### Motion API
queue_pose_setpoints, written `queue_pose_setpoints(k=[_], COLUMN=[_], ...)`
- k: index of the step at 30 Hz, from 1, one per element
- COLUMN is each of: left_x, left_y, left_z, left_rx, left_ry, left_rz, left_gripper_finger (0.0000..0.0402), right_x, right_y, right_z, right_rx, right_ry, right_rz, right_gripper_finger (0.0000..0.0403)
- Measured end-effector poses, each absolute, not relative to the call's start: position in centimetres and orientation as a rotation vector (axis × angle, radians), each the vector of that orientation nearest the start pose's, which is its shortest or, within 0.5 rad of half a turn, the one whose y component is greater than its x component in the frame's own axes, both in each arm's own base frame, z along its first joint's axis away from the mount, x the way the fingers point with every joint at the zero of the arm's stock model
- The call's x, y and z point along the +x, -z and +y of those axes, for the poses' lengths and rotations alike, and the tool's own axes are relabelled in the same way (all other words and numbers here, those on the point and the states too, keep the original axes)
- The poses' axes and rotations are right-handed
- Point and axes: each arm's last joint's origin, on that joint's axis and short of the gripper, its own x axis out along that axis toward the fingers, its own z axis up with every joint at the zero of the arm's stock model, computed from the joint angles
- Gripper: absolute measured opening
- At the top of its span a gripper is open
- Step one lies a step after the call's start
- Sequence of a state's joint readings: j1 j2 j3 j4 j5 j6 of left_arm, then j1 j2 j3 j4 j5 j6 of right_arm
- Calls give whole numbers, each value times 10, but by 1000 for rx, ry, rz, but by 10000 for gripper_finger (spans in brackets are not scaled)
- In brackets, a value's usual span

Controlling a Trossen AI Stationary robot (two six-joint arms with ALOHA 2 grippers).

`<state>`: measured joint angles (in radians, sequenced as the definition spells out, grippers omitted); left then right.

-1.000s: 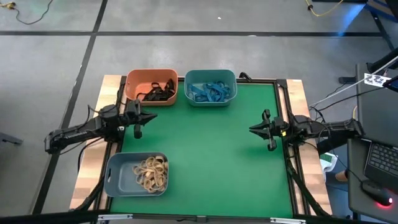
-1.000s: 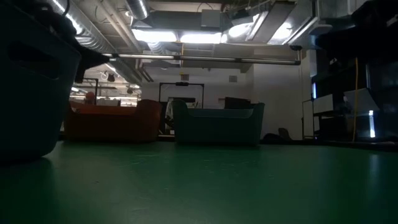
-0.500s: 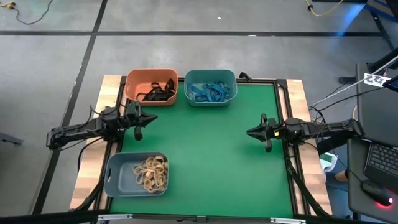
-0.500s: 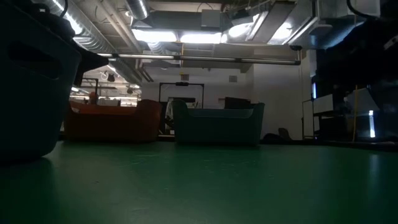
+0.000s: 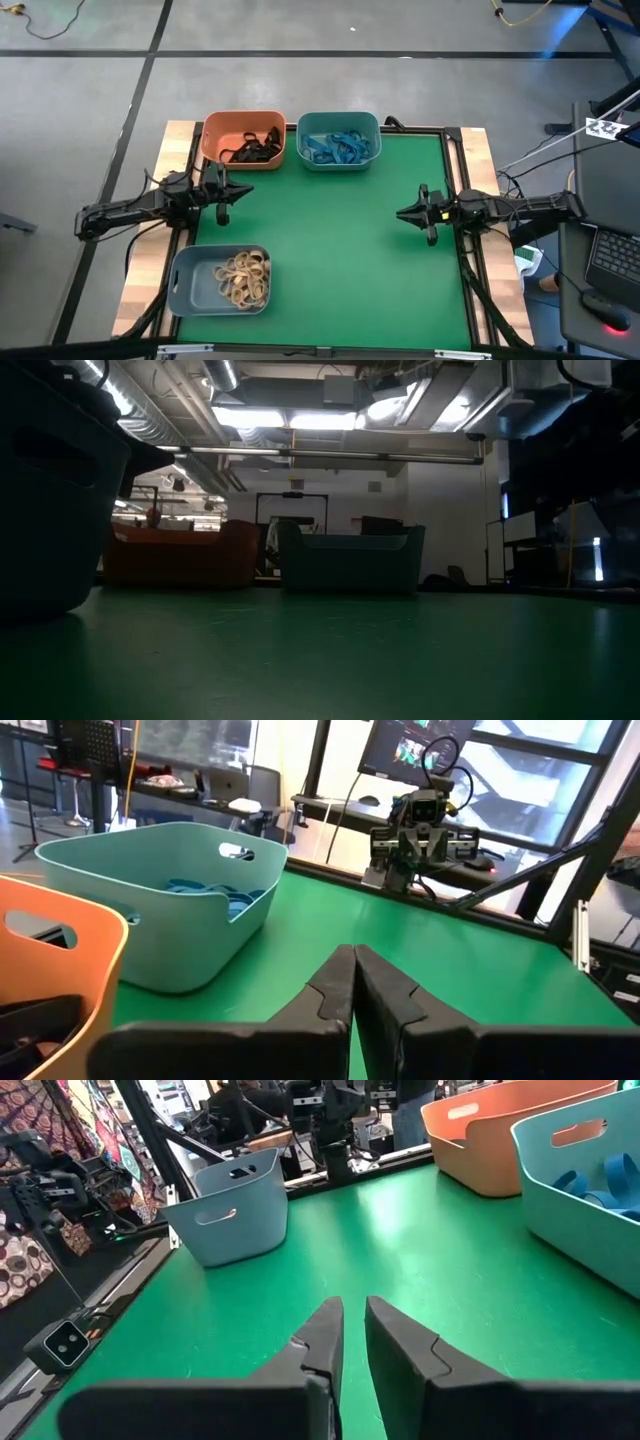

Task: Sort rubber bands into baskets
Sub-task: Return to Home Position

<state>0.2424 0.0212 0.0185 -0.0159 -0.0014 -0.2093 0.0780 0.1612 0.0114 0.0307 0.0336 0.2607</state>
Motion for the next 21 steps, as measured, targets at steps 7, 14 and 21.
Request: queue_pose_setpoints(k=[7,14,21], left_x=[95,95,95], left_y=[-167,-167,-167], left_z=[24,24,24], left_rx=[-211,-211,-211], left_ry=[-245,-245,-245], left_rz=[-7,-7,-7], left_gripper_finger=[4,4,4], right_x=[106,106,106], right_y=[-157,-157,-156], right_z=[7,7,7], right_rx=[254,253,253], right_ry=[-28,-28,-28], right_rz=[125,126,127], right_gripper_finger=[49,49,49])
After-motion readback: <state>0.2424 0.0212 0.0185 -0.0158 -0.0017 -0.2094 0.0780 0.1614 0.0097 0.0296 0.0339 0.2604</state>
